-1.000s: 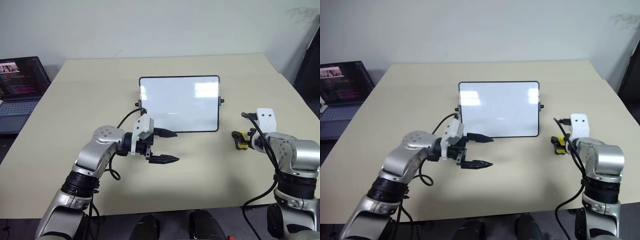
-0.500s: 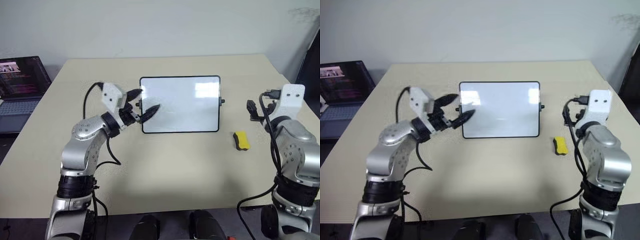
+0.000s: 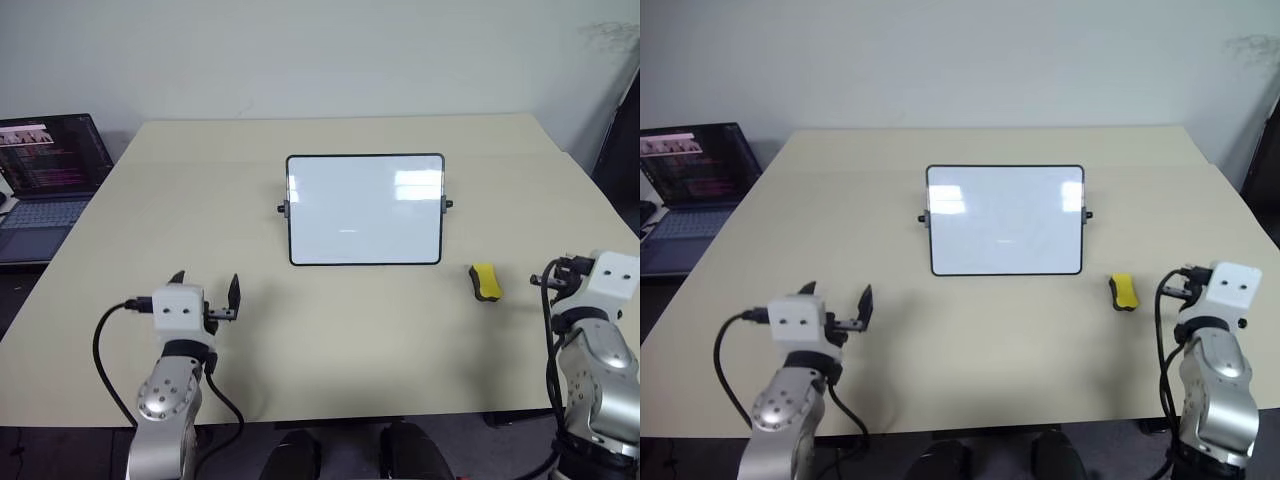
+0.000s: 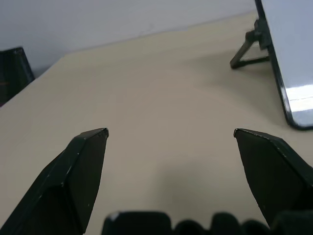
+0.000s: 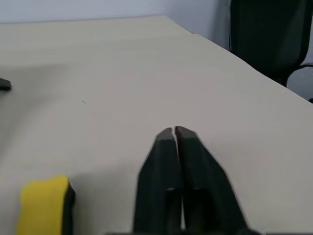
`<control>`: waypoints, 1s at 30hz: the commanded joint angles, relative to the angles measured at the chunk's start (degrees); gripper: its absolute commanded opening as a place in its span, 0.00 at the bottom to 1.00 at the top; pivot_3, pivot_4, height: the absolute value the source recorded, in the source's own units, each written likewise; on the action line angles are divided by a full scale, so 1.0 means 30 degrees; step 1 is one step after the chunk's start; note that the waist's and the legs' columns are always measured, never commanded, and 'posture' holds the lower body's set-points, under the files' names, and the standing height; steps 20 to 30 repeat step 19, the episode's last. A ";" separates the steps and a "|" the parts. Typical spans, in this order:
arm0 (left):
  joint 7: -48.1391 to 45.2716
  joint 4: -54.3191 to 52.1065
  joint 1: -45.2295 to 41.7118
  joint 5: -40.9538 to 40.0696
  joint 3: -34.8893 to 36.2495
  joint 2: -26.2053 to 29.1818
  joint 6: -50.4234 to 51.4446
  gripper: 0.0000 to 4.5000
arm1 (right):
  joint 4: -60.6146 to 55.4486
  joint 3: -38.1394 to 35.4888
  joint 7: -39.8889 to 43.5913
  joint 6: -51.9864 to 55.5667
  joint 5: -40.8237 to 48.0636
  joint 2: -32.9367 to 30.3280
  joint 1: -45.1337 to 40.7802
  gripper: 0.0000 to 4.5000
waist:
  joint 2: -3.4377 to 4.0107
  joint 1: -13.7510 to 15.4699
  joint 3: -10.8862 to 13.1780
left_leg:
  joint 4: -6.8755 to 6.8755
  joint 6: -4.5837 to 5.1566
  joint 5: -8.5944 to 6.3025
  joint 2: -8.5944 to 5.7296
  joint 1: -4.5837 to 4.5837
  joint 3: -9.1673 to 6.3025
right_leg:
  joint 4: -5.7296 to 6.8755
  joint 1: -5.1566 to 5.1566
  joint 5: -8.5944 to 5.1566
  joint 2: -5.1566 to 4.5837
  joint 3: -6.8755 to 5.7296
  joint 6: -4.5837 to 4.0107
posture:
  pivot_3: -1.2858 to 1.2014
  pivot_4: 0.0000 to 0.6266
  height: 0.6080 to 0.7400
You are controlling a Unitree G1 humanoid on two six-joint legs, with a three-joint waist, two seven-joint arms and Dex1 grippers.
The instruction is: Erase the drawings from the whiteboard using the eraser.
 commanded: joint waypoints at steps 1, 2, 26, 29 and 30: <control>0.0271 -0.1646 0.0192 0.0172 -0.0188 -0.0189 -0.0381 0.78 | -0.0389 0.0196 -0.0049 -0.1439 -0.0098 -0.0006 0.0574 0.00 | 0.0000 -0.0001 0.0000 | 0.0000 -0.0001 0.0000 0.0002 -0.0001 -0.0002 | 0.0004 -0.0001 -0.0001 0.0001 -0.0002 -0.0002 | 0.52 0.24 1.00; 0.0297 -0.1803 0.0197 0.0158 -0.0272 -0.0260 -0.0293 0.70 | -0.0354 0.0194 -0.0034 -0.1587 -0.0044 -0.0025 0.0722 0.00 | 0.0000 -0.0006 0.0000 | 0.0000 -0.0002 0.0000 0.0010 -0.0003 -0.0002 | 0.0006 -0.0002 -0.0002 0.0004 -0.0007 -0.0004 | 0.52 0.24 1.00; -0.0059 -0.2587 0.0632 0.0042 -0.0576 -0.0164 0.0613 0.00 | -0.3223 0.0095 -0.0670 -0.0549 0.0461 0.0451 0.4111 0.00 | 0.0000 0.0013 0.0000 | -0.0012 -0.0003 -0.0004 0.0006 -0.0012 -0.0009 | -0.0006 -0.0006 -0.0014 0.0005 -0.0003 0.0002 | 0.52 0.24 1.00; -0.0059 -0.2587 0.0632 0.0042 -0.0576 -0.0164 0.0613 0.00 | -0.3223 0.0095 -0.0670 -0.0549 0.0461 0.0451 0.4111 0.00 | 0.0000 0.0013 0.0000 | -0.0012 -0.0003 -0.0004 0.0006 -0.0012 -0.0009 | -0.0006 -0.0006 -0.0014 0.0005 -0.0003 0.0002 | 0.52 0.24 1.00; -0.0059 -0.2587 0.0632 0.0042 -0.0576 -0.0164 0.0613 0.00 | -0.3223 0.0095 -0.0670 -0.0549 0.0461 0.0451 0.4111 0.00 | 0.0000 0.0013 0.0000 | -0.0012 -0.0003 -0.0004 0.0006 -0.0012 -0.0009 | -0.0006 -0.0006 -0.0014 0.0005 -0.0003 0.0002 | 0.52 0.24 1.00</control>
